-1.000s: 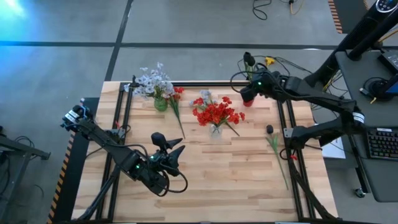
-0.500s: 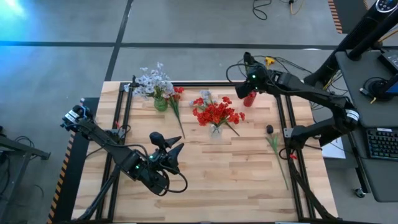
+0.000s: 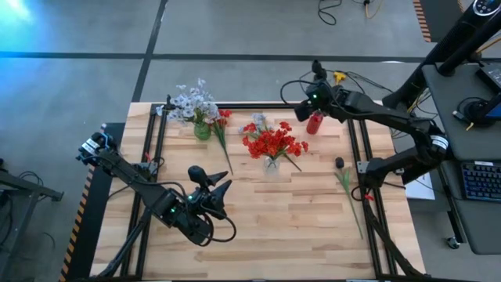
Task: Sort flowers into vase by color
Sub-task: Put the left black flower into the red vase
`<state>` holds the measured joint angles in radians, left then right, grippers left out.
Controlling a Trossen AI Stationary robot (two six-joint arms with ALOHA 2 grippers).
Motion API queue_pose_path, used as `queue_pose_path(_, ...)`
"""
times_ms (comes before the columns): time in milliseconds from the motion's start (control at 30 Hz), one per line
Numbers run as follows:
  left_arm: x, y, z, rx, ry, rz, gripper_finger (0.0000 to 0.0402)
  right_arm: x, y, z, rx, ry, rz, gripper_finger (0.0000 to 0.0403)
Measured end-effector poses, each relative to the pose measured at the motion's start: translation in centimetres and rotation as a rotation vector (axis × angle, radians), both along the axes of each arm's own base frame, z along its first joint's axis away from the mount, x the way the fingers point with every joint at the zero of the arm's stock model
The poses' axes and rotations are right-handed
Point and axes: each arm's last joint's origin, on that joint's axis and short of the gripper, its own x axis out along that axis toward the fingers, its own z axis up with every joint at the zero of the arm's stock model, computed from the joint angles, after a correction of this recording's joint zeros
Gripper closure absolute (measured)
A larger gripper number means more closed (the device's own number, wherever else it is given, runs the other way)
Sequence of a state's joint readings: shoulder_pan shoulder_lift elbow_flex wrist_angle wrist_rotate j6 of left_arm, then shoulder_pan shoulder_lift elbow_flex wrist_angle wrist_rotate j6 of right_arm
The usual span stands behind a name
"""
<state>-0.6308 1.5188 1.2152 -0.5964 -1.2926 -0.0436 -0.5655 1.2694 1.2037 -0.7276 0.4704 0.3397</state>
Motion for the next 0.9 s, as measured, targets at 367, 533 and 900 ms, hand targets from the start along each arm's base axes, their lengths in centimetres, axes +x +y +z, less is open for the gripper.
queue_pose_path(367, -0.02, 0.01, -0.02, 0.001, 0.002, 0.0, 0.0265, -0.29, 0.18, 0.02, 0.012, 0.01, -0.009, 0.0131)
queue_pose_path(533, -0.01, 0.04, -0.02, 0.001, 0.003, 0.001, 0.0265, -0.32, 0.12, 0.17, -0.012, 0.017, -0.02, 0.0129)
queue_pose_path(900, 0.01, 0.09, -0.03, 0.002, 0.004, 0.003, 0.0265, -0.13, -0.14, 0.54, -0.075, 0.016, -0.032, 0.0127)
